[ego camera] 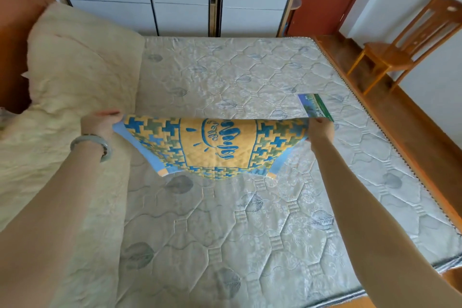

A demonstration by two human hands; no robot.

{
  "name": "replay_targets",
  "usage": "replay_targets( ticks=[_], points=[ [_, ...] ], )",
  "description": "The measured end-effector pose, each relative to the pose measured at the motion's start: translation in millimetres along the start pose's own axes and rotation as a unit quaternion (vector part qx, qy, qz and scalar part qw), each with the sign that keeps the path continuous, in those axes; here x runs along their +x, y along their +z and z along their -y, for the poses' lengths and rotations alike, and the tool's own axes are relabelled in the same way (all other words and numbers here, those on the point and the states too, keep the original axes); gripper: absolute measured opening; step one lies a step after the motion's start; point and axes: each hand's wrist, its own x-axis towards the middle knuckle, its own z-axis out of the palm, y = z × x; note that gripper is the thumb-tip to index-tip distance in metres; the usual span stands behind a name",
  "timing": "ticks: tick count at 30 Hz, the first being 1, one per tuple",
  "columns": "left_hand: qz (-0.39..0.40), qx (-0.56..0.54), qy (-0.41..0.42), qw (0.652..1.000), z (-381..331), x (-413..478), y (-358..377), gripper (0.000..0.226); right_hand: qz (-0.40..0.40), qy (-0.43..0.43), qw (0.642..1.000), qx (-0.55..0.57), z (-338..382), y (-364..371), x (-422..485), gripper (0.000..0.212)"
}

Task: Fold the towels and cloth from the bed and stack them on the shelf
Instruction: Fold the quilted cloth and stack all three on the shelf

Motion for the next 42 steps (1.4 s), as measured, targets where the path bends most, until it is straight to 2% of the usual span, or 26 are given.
replay_targets(
  ticks=[2, 6, 10, 14, 18, 20, 22, 24, 27, 29, 31, 32, 33, 34, 36, 38, 42],
  points=[
    [-0.001, -0.009, 0.011, 1.0, -2, -8, -1, 0.031, -0.002, -0.012, 1.0, 0.027, -5, 4, 6, 0.017],
    [0.029, -0.02, -0.028, 0.999, 41, -11, -16, 0.034, -0.001, -0.011, 0.998, 0.057, -37, 6, 2, 0.012],
    [0.073, 0.095, -0.076, 0.99, 113, -50, -14, 0.027, 0.041, 0.045, 0.998, 0.0, -121, 20, -7, 0.017],
    [0.09, 0.219, -0.156, 0.959, 218, -93, -4, 0.037, 0.113, 0.117, 0.981, -0.108, -224, 39, -36, 0.013],
    [0.167, 0.332, -0.239, 0.897, 322, -123, 5, 0.035, 0.185, 0.205, 0.947, -0.167, -335, 61, -76, 0.015],
    [0.172, 0.372, -0.237, 0.881, 367, -137, 7, 0.031, 0.195, 0.279, 0.927, -0.16, -381, 69, -90, 0.018],
    [0.175, 0.416, -0.236, 0.861, 401, -146, 9, 0.026, 0.189, 0.317, 0.917, -0.151, -424, 76, -98, 0.016],
    [0.195, 0.454, -0.243, 0.835, 432, -152, 7, 0.021, 0.188, 0.309, 0.914, -0.185, -461, 79, -104, 0.016],
    [0.233, 0.511, -0.28, 0.779, 468, -159, 2, 0.023, 0.194, 0.305, 0.898, -0.249, -491, 76, -113, 0.028],
    [0.258, 0.543, -0.305, 0.739, 485, -160, -3, 0.034, 0.201, 0.305, 0.888, -0.277, -492, 75, -123, 0.027],
    [0.272, 0.571, -0.292, 0.717, 491, -161, -4, 0.042, 0.217, 0.286, 0.881, -0.309, -476, 73, -136, 0.019],
    [0.266, 0.576, -0.283, 0.719, 486, -158, -2, 0.04, 0.22, 0.274, 0.881, -0.317, -463, 73, -140, 0.008],
    [0.255, 0.58, -0.268, 0.725, 477, -154, 2, 0.037, 0.216, 0.263, 0.885, -0.316, -452, 76, -141, 0.007],
    [0.241, 0.58, -0.239, 0.741, 467, -147, 7, 0.034, 0.2, 0.246, 0.896, -0.312, -442, 79, -139, 0.019],
    [0.205, 0.548, -0.159, 0.795, 444, -129, 20, 0.031, 0.165, 0.19, 0.925, -0.285, -421, 92, -127, 0.029],
    [0.191, 0.49, -0.083, 0.847, 420, -107, 40, 0.014, 0.158, 0.133, 0.946, -0.249, -400, 113, -112, 0.026],
    [0.207, 0.423, 0.015, 0.882, 393, -67, 83, 0.02, 0.155, 0.081, 0.964, -0.2, -360, 160, -83, 0.021]
  ],
)
